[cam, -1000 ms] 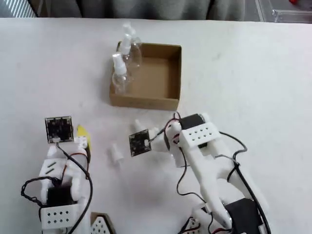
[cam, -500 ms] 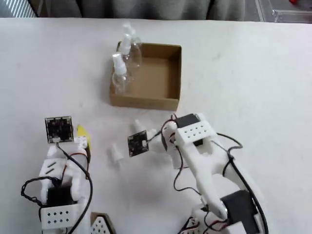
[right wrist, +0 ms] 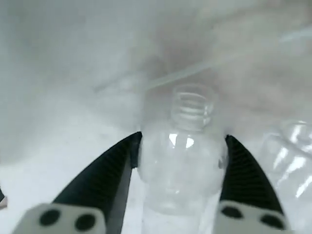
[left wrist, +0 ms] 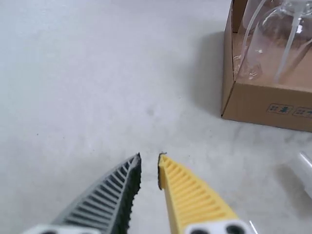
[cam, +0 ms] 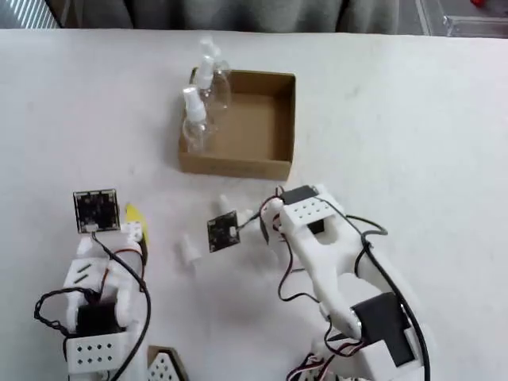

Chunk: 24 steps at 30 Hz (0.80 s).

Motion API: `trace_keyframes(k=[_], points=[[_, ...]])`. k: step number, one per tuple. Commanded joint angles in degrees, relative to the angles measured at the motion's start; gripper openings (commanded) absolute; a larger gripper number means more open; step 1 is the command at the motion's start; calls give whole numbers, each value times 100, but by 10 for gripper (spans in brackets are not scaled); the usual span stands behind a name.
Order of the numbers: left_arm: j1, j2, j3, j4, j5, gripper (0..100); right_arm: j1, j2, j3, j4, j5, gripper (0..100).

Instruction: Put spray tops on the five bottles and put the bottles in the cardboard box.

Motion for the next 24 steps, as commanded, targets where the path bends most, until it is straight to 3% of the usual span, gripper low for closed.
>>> trace_keyframes(k=[1,5,11,16,24], points=[[66,-119,-18,-141,-62,76,13,-75,-237,-242,-492,21],[75,-119,-18,-141,-62,76,145,-75,-651,84,-949,32],[75,-119,-18,-149,-62,76,347,-84,-1732,1402,-1670,16],[75,-119,-18,-149,-70,76,567,-101,-2356,2273,-2690,16],[101,-119,-18,-149,-70,76,1323,-708,-2418,2369,-4844,16]])
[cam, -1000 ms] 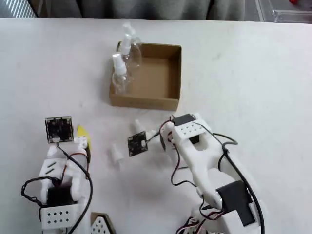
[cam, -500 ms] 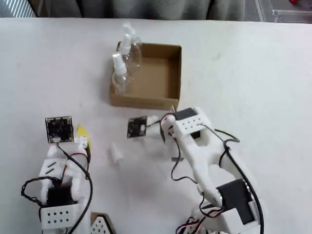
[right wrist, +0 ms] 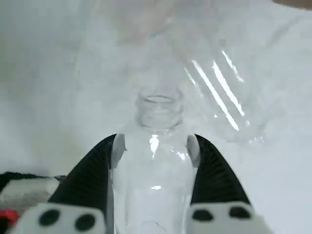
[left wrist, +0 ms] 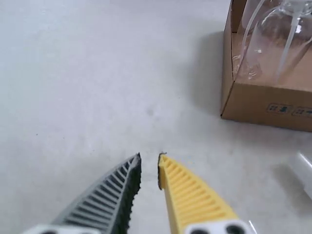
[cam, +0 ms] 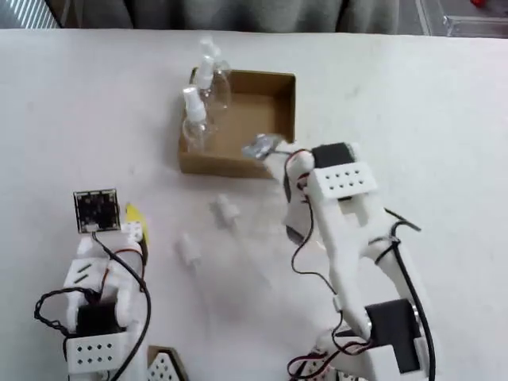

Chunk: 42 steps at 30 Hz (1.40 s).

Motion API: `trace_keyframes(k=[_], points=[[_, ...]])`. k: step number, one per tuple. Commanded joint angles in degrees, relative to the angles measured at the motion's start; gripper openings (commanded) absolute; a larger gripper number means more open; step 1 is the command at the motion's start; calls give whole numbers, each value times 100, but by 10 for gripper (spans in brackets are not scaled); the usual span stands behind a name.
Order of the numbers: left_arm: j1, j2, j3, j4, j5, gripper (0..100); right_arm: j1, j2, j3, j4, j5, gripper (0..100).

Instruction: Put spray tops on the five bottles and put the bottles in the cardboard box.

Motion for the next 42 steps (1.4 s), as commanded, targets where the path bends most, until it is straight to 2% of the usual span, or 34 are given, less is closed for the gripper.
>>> trace_keyframes(k=[1,4,9,13,17,20,26,30,36,42], points=[[163,-119,-18,-149,-70,76,365,-409,-299,101,-1143,16],[330,-101,-18,-114,-70,76,673,-532,-229,84,-1864,16],[462,-92,-18,-88,-70,76,945,-760,281,-259,-2523,16],[857,-119,-18,413,-62,76,1235,-919,932,-945,-3095,16],[1068,-119,-220,958,-26,76,1578,-1068,1521,-1314,-3086,15],[1095,-119,-563,1371,-26,76,1938,-1121,2171,-1648,-2629,15],[1429,-75,-686,1521,-26,76,2554,-1147,3024,-2712,-2321,15],[1789,-75,-703,1556,-18,76,2484,-1147,3068,-2747,-2321,15],[1815,-31,-844,1609,-18,76,2387,-1086,3068,-2756,-2321,15],[1824,1516,-2119,2075,-18,79,2387,-1121,3174,-2870,-2321,15]])
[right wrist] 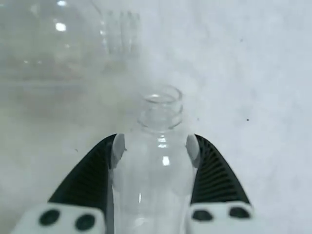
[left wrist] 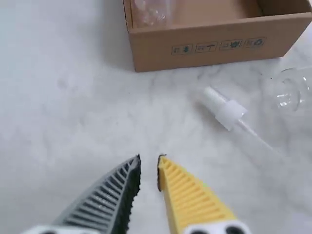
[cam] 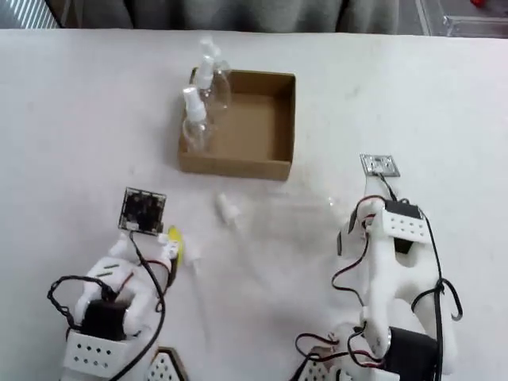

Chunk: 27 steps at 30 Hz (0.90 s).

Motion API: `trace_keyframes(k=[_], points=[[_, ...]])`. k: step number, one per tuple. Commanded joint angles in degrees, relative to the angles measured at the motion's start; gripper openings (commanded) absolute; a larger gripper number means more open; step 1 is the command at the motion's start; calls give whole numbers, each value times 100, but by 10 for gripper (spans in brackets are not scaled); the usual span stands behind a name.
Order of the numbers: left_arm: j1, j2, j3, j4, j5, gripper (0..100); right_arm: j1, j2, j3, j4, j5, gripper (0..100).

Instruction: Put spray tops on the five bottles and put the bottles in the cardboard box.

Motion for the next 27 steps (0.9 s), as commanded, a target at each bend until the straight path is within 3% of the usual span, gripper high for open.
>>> trace_keyframes(k=[1,5,11,18,23,27], points=[[57,1262,-1240,387,-18,79,-57,-154,26,-110,62,15],[57,2695,-2312,809,211,80,-66,-145,35,-110,62,15],[198,3916,-3341,1125,1556,80,-66,-119,44,-110,70,15],[971,4418,-3437,1099,2593,99,-66,-119,44,-119,70,15],[1024,4813,-3420,1099,2884,243,-66,-110,62,-119,334,15],[936,5402,-3437,1081,2901,230,-66,-110,62,-119,343,15]])
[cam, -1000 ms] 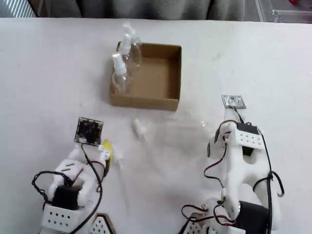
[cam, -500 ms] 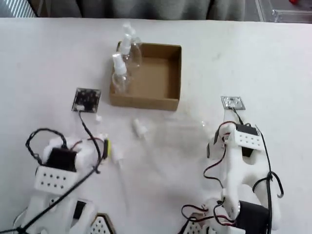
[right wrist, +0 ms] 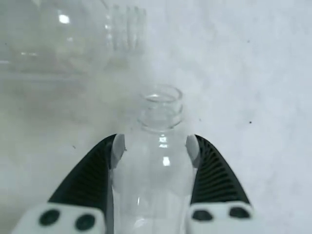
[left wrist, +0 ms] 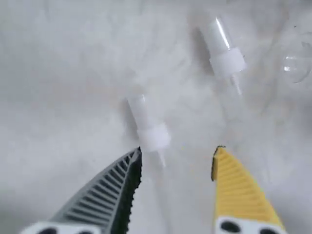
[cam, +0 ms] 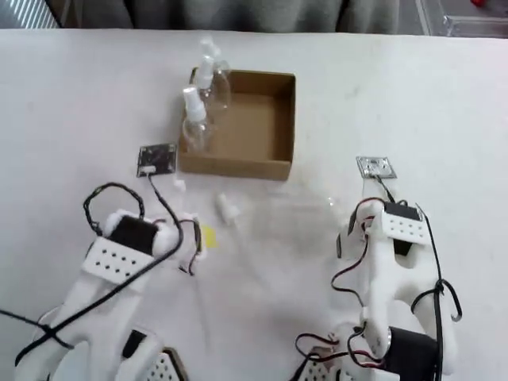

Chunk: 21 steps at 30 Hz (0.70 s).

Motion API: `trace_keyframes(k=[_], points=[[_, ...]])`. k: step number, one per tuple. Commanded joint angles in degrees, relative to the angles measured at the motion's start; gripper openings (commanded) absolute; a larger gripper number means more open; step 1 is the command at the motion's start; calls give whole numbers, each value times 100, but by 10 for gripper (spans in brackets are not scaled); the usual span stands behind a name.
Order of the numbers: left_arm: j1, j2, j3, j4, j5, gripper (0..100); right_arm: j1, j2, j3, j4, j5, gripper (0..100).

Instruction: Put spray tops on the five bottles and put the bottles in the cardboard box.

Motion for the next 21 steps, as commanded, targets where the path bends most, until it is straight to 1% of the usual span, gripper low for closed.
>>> trace_keyframes(k=[1,5,8,12,17,21], points=[[-92,567,-360,-35,149,221,-66,-110,-18,-75,97,15],[-488,1305,-360,-440,229,214,-66,-110,-18,-75,114,15],[-637,1648,-360,-545,237,214,-66,-110,-18,-75,114,15],[-558,1833,-360,-536,237,212,-75,-110,-18,-75,123,15],[-242,2237,-404,-607,229,214,-75,-110,-18,-75,123,15],[-242,2738,-677,-756,237,211,-75,-110,-18,-75,123,15]])
